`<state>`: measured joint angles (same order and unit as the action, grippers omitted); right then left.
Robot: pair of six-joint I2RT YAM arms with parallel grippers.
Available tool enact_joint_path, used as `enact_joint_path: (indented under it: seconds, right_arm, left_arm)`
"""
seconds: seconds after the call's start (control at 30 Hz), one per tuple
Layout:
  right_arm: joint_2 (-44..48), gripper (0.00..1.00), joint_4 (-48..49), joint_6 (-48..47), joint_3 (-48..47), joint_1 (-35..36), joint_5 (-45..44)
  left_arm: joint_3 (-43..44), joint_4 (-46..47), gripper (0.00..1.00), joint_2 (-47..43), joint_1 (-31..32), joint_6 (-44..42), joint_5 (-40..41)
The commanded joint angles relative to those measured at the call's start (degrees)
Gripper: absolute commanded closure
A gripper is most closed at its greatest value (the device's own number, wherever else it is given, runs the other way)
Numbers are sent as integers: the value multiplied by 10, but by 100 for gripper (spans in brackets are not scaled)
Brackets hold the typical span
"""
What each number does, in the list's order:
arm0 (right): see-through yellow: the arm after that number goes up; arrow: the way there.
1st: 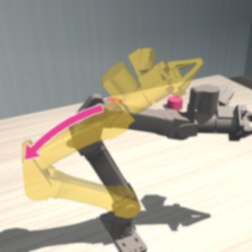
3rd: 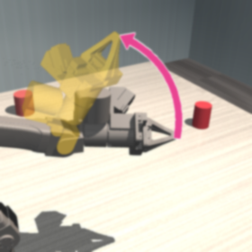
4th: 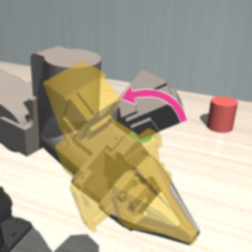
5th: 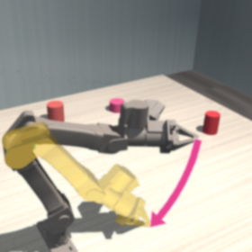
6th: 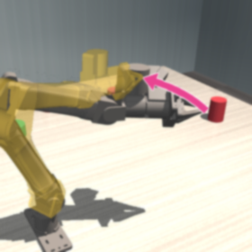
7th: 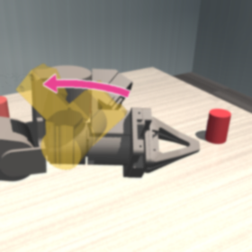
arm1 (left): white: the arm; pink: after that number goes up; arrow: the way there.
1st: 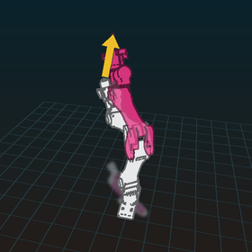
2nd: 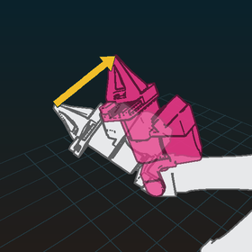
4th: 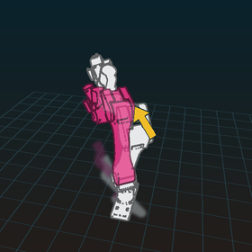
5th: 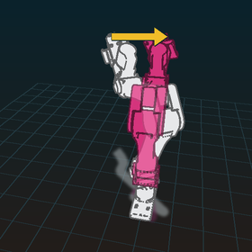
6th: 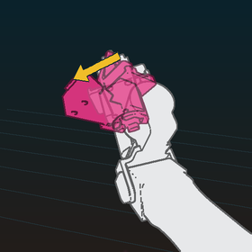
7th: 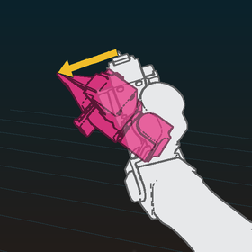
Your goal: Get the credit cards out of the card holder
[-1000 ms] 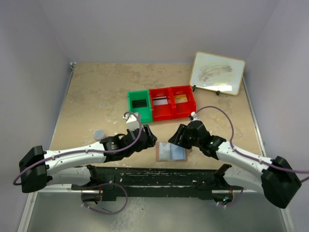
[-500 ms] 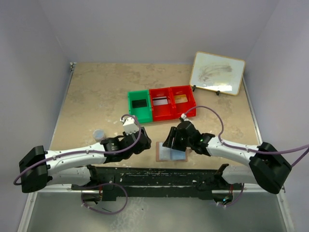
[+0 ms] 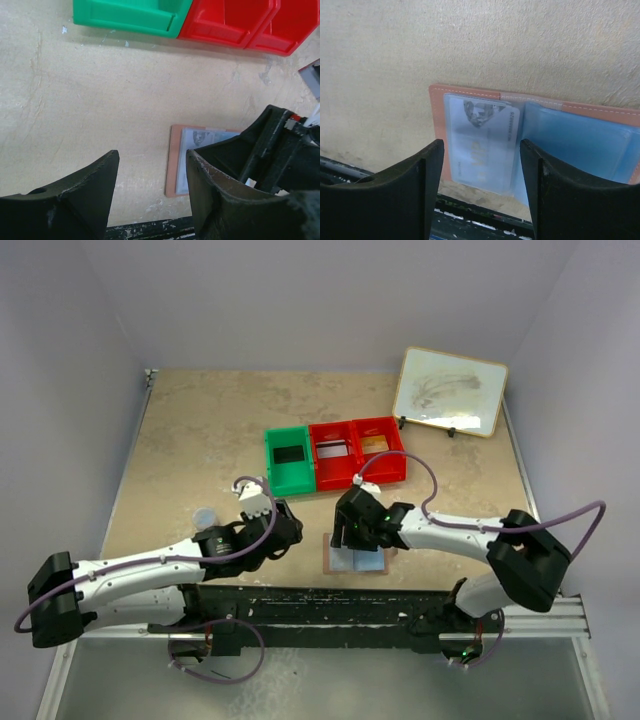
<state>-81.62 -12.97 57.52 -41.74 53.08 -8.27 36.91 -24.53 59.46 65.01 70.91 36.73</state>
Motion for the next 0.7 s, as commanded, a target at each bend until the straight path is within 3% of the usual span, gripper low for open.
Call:
enact_joint_path:
  seconds: [0.0, 0.37, 0.53, 0.67]
  right_arm:
    - [-25, 33, -43, 12, -43, 14, -42]
    - [-105, 37, -101, 35, -94, 34, -74]
    - [-112, 48, -91, 50, -82, 38, -72]
    - [-88, 56, -36, 45, -46, 38, -18]
  left_arm:
    - [11, -21, 46, -28, 0, 17, 38]
    - [7, -28, 46, -29, 0, 28, 37]
    - [8, -31, 46, -28, 0, 26, 37]
    - [4, -32, 46, -25, 0, 27, 33]
